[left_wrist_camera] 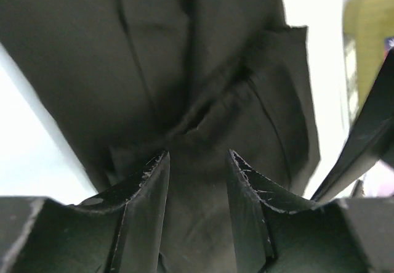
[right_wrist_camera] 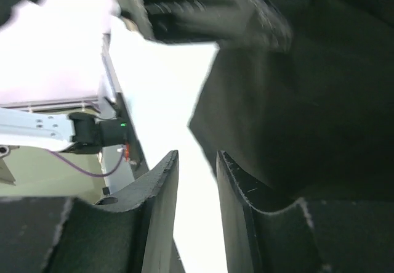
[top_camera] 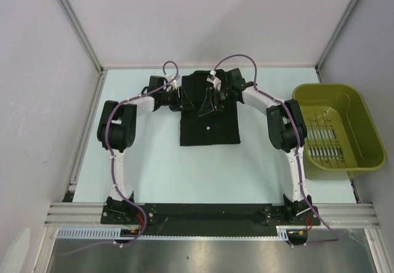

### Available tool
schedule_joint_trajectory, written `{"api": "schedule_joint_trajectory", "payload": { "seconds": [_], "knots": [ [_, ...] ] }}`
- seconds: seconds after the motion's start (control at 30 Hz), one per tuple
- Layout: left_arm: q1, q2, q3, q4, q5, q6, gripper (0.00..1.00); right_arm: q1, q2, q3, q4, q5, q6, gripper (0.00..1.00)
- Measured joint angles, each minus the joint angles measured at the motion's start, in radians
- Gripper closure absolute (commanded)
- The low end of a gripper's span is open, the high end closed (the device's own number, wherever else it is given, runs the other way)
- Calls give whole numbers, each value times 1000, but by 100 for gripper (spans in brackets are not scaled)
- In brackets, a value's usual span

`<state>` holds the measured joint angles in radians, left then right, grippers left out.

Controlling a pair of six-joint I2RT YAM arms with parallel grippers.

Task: Fold and stack the long sleeve shirts
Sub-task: Fold the shirt

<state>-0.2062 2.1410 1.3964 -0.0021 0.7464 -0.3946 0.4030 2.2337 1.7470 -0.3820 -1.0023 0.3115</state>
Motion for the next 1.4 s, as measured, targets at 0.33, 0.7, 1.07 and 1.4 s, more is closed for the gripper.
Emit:
{"api": "schedule_joint_trajectory", "payload": {
  "seconds": [0.33,0.7,1.07,1.4],
  "knots": [
    [21,90,114,-20,-61,13,40,-60,162,23,-63,43,-57,63],
    [53,-283,114,-127,-58,350,1,-46,-17,85,-138,161,-217,0],
    [23,-506,-2,64,153,225,0,-119,-356,18,190,139,-98,0],
    [-94,-156,-270,479,218,-372,1,-116,-89,-334,477,-6,396,0]
  ]
}}
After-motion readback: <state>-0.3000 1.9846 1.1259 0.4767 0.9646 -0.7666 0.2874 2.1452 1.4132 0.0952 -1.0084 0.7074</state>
